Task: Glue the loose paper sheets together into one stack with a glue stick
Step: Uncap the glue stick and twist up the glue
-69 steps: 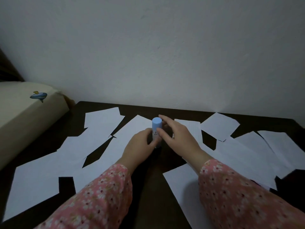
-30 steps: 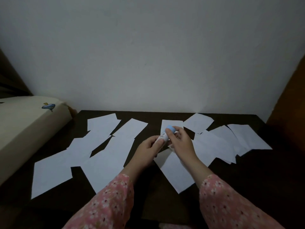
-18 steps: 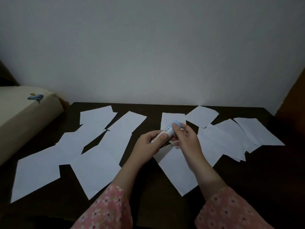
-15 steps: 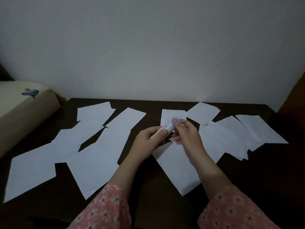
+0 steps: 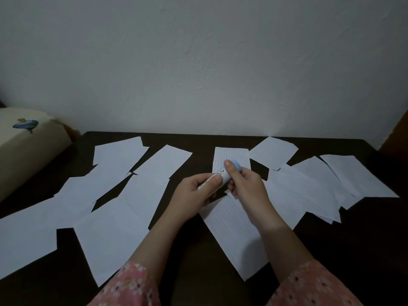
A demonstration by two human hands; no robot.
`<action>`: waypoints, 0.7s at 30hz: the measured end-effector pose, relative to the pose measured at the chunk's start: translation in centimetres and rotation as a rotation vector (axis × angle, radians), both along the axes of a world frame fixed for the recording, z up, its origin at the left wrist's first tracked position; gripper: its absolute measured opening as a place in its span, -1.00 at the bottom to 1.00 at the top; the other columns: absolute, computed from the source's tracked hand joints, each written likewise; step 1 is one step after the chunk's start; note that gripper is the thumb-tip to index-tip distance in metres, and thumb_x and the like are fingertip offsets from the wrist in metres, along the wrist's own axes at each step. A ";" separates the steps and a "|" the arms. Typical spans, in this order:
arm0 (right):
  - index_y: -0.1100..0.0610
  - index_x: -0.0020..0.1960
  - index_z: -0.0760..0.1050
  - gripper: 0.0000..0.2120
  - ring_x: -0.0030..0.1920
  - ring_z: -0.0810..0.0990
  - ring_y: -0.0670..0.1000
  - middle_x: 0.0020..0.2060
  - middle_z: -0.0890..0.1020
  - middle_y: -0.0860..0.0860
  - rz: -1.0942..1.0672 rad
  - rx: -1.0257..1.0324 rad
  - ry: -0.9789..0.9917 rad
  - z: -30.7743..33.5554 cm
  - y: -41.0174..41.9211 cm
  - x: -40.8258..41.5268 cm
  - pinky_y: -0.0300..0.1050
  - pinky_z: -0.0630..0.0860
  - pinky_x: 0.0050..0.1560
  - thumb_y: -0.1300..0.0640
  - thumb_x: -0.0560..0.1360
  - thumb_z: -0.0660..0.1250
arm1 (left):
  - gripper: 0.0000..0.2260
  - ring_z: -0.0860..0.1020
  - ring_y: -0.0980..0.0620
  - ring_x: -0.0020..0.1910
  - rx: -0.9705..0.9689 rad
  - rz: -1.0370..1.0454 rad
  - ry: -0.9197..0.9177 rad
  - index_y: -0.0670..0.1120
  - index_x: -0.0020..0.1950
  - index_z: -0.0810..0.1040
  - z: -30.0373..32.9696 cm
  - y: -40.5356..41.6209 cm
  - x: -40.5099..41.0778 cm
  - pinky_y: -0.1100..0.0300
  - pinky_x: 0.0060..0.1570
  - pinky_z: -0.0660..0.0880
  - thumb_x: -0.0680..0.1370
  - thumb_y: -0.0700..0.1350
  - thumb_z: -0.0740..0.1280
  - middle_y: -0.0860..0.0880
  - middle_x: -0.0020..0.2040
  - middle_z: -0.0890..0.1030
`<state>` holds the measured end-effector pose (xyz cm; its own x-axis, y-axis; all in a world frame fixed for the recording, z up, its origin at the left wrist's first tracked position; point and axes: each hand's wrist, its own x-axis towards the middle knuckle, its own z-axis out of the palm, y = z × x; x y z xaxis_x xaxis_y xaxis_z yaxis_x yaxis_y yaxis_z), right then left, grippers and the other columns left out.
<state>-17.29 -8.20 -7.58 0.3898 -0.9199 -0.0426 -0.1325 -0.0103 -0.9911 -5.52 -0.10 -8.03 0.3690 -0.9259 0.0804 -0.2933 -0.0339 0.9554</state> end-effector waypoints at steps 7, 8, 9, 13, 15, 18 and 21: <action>0.08 -0.10 0.57 -0.71 -0.33 0.48 -0.16 -0.39 0.52 -0.07 0.112 0.031 -0.086 0.0 0.3 -0.9 -0.30 0.43 -0.26 -0.14 0.54 0.25 | -0.67 0.48 0.13 -0.42 0.083 -0.059 0.039 0.05 -0.25 0.62 0.8 0.5 0.2 0.31 -0.38 0.43 0.57 0.15 0.20 0.00 -0.35 0.56; 0.08 -0.09 0.57 -0.70 -0.31 0.48 -0.13 -0.36 0.52 -0.04 0.110 0.031 -0.087 0.0 0.3 -0.9 -0.28 0.44 -0.25 -0.13 0.54 0.25 | -0.67 0.47 0.14 -0.42 0.098 -0.072 0.057 0.05 -0.25 0.62 1.0 0.6 0.3 0.31 -0.38 0.43 0.58 0.15 0.20 0.01 -0.35 0.56; 0.08 -0.09 0.56 -0.72 -0.30 0.48 -0.13 -0.35 0.52 -0.04 0.100 0.038 -0.089 0.0 0.4 -0.9 -0.28 0.44 -0.25 -0.12 0.54 0.25 | -0.68 0.48 0.15 -0.42 0.112 -0.087 0.070 0.04 -0.22 0.63 1.1 0.6 0.3 0.31 -0.37 0.44 0.58 0.15 0.20 0.01 -0.34 0.56; 0.05 -0.09 0.53 -0.77 -0.26 0.50 -0.09 -0.27 0.55 0.02 0.068 0.101 -0.066 0.1 0.2 -0.7 -0.23 0.45 -0.26 -0.10 0.55 0.26 | -0.76 0.52 0.19 -0.34 0.084 -0.097 -0.012 0.06 -0.01 0.64 0.8 0.6 0.1 0.30 -0.28 0.48 0.55 0.15 0.26 0.10 -0.30 0.59; 0.05 -0.09 0.52 -0.72 -0.29 0.48 -0.09 -0.30 0.53 0.00 0.095 0.050 0.013 0.1 0.0 -0.6 -0.19 0.42 -0.27 -0.17 0.54 0.25 | -0.76 0.53 0.18 -0.33 0.063 -0.088 -0.041 0.07 0.01 0.64 0.7 0.7 0.1 0.30 -0.29 0.48 0.54 0.16 0.28 0.11 -0.30 0.59; 0.03 -0.06 0.50 -0.68 -0.30 0.46 -0.09 -0.28 0.51 0.00 0.151 0.025 0.050 -0.2 0.0 -0.4 -0.17 0.43 -0.27 -0.21 0.54 0.20 | -0.75 0.52 0.16 -0.35 0.067 -0.082 -0.025 0.09 -0.01 0.66 0.9 0.9 0.4 0.30 -0.30 0.48 0.50 0.19 0.29 0.08 -0.32 0.58; -0.03 -0.04 0.47 -0.73 -0.16 0.56 -0.05 -0.16 0.56 0.03 0.144 0.015 0.033 -0.6 0.3 -0.5 -0.11 0.55 -0.07 -0.21 0.55 0.17 | -0.74 0.52 0.14 -0.35 0.085 -0.092 -0.062 0.11 -0.04 0.66 1.1 1.0 0.5 0.32 -0.30 0.48 0.49 0.21 0.27 0.03 -0.32 0.59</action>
